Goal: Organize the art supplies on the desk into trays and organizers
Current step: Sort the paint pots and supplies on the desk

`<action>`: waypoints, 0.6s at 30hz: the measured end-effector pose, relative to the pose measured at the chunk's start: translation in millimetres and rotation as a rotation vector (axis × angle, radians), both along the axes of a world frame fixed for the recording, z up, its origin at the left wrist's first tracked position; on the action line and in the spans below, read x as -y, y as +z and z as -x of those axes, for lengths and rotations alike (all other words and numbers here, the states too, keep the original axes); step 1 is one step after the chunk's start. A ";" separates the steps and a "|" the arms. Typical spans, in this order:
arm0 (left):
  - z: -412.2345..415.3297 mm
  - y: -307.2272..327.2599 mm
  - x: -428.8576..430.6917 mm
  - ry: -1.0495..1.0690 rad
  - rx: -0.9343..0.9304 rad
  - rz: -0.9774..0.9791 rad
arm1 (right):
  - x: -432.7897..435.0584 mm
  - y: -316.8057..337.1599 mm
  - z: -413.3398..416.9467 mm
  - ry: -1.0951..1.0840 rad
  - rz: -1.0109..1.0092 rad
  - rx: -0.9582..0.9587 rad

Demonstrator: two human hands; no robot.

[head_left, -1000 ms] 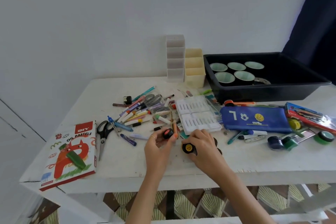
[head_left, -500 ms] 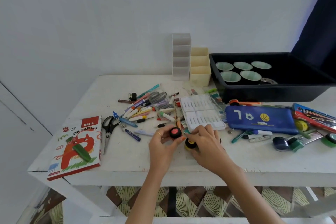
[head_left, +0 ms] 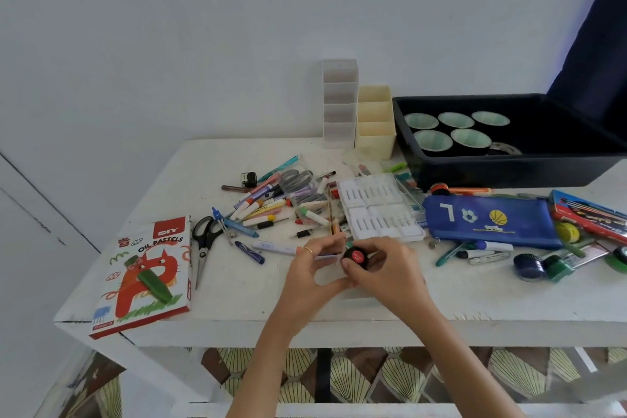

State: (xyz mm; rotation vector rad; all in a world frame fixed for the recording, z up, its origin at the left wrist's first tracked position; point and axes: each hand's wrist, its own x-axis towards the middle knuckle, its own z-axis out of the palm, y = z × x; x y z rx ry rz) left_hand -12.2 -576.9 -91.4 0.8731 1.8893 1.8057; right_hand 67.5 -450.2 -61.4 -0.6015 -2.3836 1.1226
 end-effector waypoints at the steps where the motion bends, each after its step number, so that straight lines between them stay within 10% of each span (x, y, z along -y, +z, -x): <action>1: 2.0 0.3 1.9 -0.051 -0.013 0.020 | -4.1 -0.3 -3.5 -0.030 0.022 -0.021; 18: 0.5 -18.0 -19.0 0.187 -0.503 0.316 | -8.0 -20.0 -30.8 0.150 -0.414 0.126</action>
